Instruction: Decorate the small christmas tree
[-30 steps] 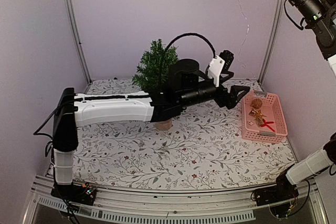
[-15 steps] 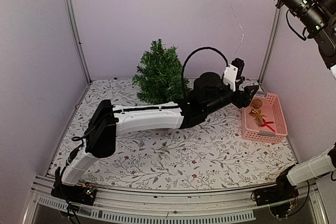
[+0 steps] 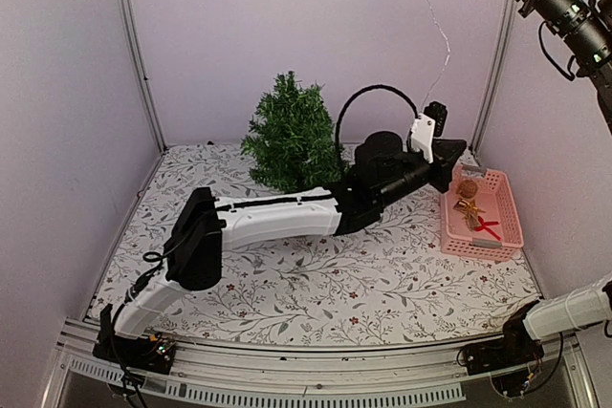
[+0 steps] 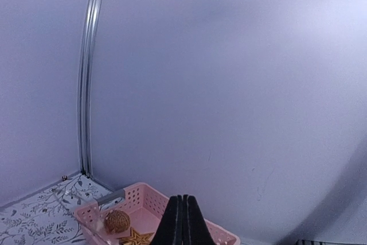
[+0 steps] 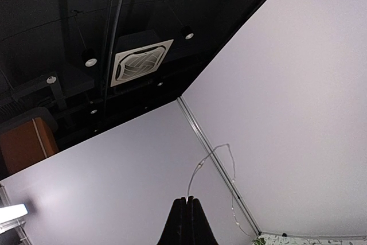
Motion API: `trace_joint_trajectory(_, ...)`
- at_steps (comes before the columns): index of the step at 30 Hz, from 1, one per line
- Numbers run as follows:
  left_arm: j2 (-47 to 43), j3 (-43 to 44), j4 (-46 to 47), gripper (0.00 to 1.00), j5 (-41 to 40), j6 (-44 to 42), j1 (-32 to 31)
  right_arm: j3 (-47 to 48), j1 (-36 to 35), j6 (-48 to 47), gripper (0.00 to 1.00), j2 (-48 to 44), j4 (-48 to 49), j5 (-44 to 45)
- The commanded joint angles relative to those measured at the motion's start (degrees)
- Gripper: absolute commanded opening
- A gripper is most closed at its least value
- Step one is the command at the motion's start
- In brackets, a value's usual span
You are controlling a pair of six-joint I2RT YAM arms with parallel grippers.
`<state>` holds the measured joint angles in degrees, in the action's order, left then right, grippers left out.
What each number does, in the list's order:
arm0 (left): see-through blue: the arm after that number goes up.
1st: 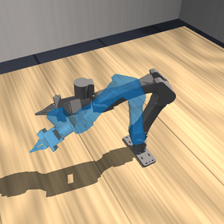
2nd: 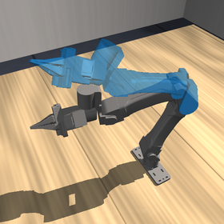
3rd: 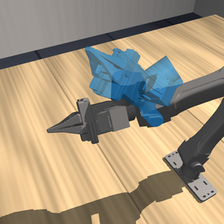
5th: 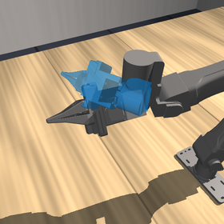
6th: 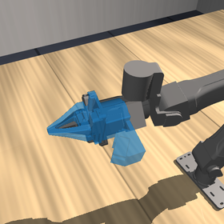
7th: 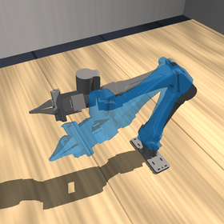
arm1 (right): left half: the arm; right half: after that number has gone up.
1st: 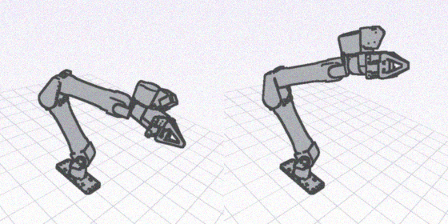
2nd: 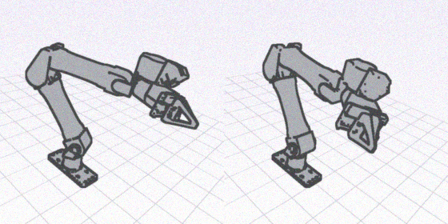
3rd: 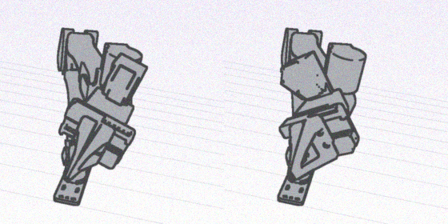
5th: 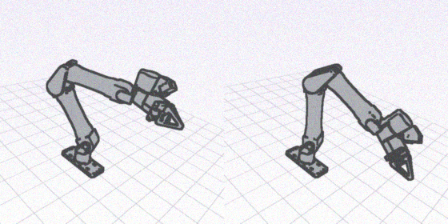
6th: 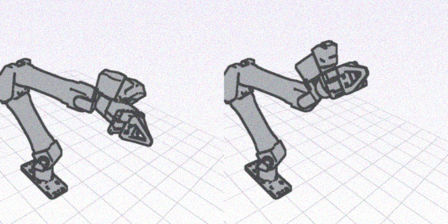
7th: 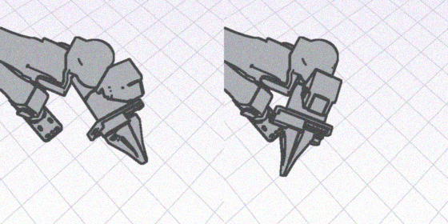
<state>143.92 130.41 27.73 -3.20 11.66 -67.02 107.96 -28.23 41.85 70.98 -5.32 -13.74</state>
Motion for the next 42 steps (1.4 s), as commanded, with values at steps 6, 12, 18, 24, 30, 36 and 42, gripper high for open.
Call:
trace_joint_trajectory(6, -8.8, 10.1, 5.9, 0.00, 5.8, -11.5, -0.9, -4.4, -0.3, -4.9, 0.00, -4.1, -1.4, 6.2)
trace_joint_trajectory(12, -11.4, 12.3, 7.3, 0.00, 6.4, -15.7, -1.2, -4.5, -0.3, -5.9, 0.00, -4.4, -0.6, 6.0)
trace_joint_trajectory(18, -21.3, -1.3, 2.3, 0.00, 6.8, -17.0, -2.6, -4.8, -0.3, -7.2, 0.00, -4.3, -0.5, 6.3)
trace_joint_trajectory(24, -36.7, -36.6, 4.4, 0.00, 3.4, -11.9, -2.8, -6.9, -0.2, -9.1, 0.00, -5.1, -1.0, 6.0)
trace_joint_trajectory(30, -42.2, -52.0, 3.0, 0.04, -4.4, -8.2, -2.3, -15.3, -0.2, -4.1, 0.00, -6.3, -1.1, 2.9)
trace_joint_trajectory(36, -45.8, -55.0, -2.7, 0.44, -8.6, -8.2, -2.9, -23.9, -0.2, 2.6, 0.00, -8.3, -0.4, 0.4)
trace_joint_trajectory(42, -55.5, -62.0, -10.7, 0.63, -14.4, -7.4, -5.9, -27.4, -0.2, 1.9, 0.00, -8.6, -3.8, 3.2)
